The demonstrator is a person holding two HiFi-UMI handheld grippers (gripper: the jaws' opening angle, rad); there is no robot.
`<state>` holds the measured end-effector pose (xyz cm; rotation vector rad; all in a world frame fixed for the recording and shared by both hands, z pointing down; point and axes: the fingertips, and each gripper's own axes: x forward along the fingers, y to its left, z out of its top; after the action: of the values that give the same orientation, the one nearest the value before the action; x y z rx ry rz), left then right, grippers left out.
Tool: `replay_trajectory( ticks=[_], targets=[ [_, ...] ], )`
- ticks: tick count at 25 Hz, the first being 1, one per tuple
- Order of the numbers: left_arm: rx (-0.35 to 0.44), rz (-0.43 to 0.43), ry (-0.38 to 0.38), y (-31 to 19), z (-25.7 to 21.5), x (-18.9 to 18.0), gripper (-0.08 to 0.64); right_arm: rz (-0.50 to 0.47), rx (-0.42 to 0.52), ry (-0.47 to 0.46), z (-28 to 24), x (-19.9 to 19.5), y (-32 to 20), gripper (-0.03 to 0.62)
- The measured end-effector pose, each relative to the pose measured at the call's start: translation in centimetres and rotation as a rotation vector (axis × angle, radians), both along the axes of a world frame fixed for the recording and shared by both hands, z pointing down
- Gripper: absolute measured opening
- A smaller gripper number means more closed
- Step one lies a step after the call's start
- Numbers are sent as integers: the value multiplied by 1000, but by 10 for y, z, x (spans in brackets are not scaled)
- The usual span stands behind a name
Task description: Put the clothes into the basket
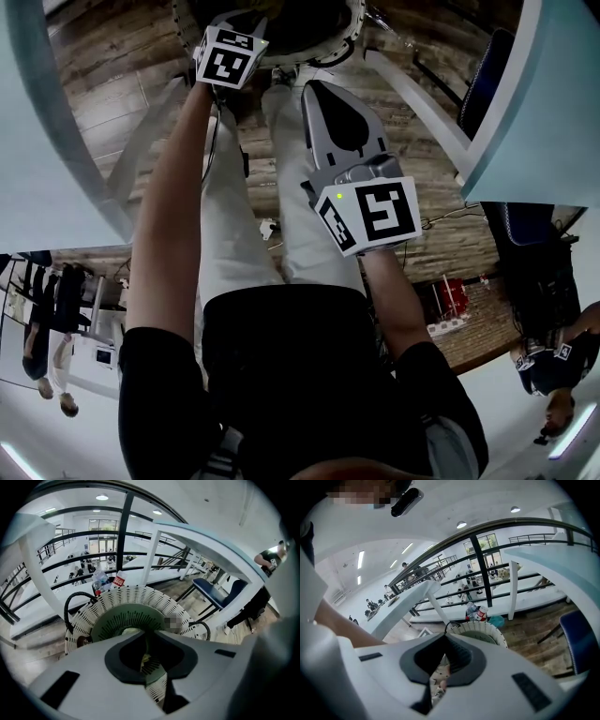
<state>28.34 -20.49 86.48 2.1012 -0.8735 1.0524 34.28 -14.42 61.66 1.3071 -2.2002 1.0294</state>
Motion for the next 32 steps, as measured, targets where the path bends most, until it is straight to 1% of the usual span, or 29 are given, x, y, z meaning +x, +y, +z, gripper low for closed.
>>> replay_trajectory(
  ticks=[3,6,9,11,13,15,17,21,26,29,32],
  targets=[
    [-12,-6,2,8,1,-2,48,4,3,9,2,1,0,9],
    [-14,-41,21,15,-3,-6,34,10,-4,17,7,0,2,9],
    [-31,-107,96,27,-11,-7,31,14,-6,22,11,-7,4,9],
    [-50,-182,167,38,-18,-11,31,8,5,21,12,-15,6,9],
    [-65,-242,219,52,-29,-18,31,-5,15,25,13,-23,8,9],
    [-63,-256,254,65,-42,-23,31,-16,21,33,15,-29,9,9],
    [-48,-248,286,74,-57,-28,31,-6,11,27,16,-35,11,9],
    [12,-237,345,85,-91,-42,26,24,-9,14,15,-53,20,9],
    [143,-229,396,86,-149,-66,23,20,-5,27,12,-87,33,9],
    [217,-254,413,84,-187,-90,23,20,7,27,0,-106,37,9],
    [276,-290,462,81,-228,-111,21,29,30,26,-20,-120,38,9]
  ],
)
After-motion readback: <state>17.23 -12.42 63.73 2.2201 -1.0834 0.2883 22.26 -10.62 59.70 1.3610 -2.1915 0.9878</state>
